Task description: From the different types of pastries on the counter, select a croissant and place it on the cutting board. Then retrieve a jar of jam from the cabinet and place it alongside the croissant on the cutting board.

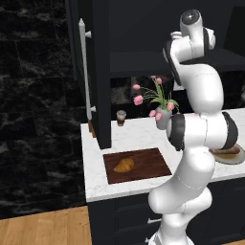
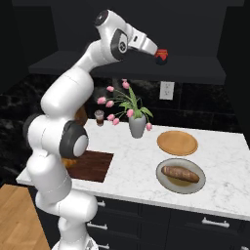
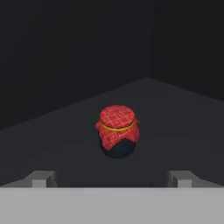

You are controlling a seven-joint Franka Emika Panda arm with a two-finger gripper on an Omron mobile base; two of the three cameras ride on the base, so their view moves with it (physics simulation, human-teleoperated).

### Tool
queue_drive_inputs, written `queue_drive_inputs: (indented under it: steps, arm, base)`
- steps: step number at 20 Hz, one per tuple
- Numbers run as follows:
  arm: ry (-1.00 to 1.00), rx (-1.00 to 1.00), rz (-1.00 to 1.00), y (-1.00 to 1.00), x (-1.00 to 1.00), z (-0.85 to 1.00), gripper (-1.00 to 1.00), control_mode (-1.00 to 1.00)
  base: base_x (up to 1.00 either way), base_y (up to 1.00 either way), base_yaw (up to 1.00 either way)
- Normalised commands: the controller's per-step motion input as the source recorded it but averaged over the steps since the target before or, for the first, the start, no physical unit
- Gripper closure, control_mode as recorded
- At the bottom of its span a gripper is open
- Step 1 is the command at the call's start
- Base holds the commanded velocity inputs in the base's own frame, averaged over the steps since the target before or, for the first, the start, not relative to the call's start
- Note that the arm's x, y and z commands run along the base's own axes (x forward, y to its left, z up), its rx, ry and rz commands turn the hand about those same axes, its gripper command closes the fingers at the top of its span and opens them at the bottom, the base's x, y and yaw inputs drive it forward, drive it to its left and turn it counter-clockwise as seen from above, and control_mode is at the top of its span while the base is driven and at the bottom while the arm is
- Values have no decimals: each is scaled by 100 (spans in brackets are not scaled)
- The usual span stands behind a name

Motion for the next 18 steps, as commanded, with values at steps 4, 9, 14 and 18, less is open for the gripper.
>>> queue_drive_inputs:
  steps: [4,9,14,18]
  arm:
    - [3,2,0,-9,0,0,-100,-100]
    - [0,0,0,-12,5,-5,-100,-100]
    - [0,0,0,-15,5,-30,-100,-100]
    - [-2,0,0,-10,1,-10,-100,-100]
  base:
    - [0,0,0]
    - [0,0,0]
    - [0,0,0]
    - [0,0,0]
